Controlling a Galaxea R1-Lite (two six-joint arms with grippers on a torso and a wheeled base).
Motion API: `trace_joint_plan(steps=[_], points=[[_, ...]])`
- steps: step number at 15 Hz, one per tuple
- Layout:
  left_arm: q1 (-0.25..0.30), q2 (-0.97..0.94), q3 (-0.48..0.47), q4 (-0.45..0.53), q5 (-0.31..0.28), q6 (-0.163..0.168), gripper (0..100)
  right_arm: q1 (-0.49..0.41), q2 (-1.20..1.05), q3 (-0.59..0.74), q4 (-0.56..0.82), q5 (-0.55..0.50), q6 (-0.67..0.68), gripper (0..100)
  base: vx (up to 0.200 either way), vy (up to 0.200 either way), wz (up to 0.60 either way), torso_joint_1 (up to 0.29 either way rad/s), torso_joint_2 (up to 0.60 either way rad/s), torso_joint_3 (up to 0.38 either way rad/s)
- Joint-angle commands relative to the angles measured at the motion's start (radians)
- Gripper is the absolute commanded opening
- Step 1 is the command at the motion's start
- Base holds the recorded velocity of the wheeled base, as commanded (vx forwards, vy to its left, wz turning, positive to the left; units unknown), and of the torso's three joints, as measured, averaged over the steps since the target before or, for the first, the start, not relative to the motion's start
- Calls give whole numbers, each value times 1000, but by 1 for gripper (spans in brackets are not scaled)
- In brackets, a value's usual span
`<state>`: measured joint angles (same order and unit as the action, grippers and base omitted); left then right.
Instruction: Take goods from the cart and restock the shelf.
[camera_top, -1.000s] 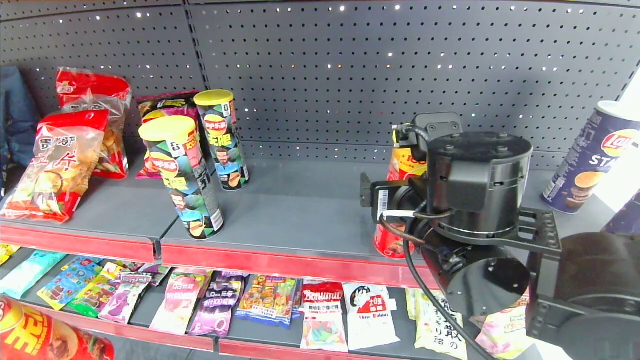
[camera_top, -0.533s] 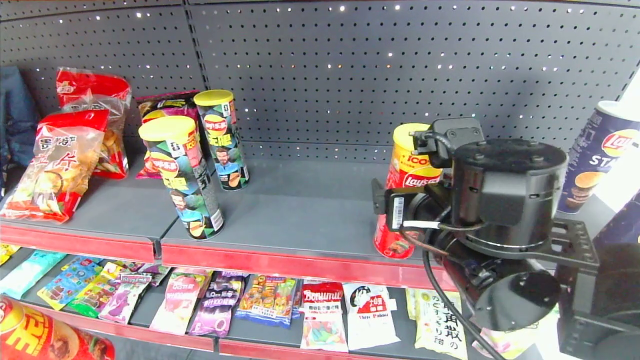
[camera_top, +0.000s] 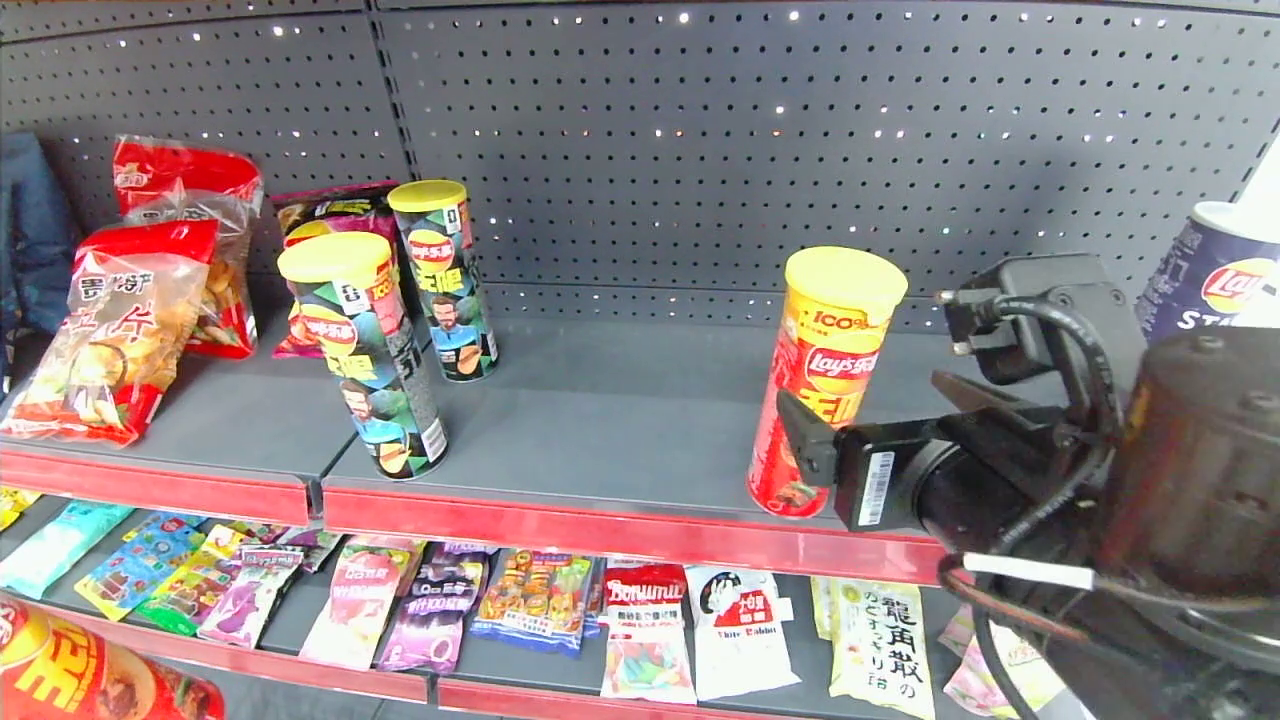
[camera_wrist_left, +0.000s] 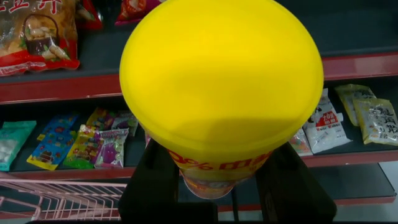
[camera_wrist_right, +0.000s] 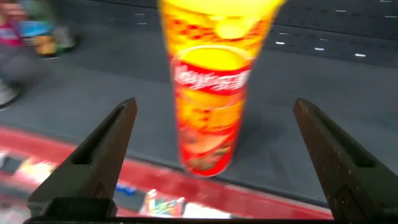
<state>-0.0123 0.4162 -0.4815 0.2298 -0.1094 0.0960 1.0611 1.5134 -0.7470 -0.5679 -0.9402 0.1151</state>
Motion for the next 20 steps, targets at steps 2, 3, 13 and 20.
trace_joint_plan(steps=[2,3,13,20], points=[[0,7,-16,0,2,1,0,69,-79,48,0,57,31,100,0,0,0,0,0,0],[0,7,-16,0,4,1,0,76,-105,90,0,78,32,100,0,0,0,0,0,0],[-1,59,-49,-27,-26,1,0,-368,-604,388,10,785,-224,100,0,0,0,0,0,0],[-3,108,-98,-64,-135,1,0,-925,-998,403,514,1120,-270,100,0,0,0,0,0,0]])
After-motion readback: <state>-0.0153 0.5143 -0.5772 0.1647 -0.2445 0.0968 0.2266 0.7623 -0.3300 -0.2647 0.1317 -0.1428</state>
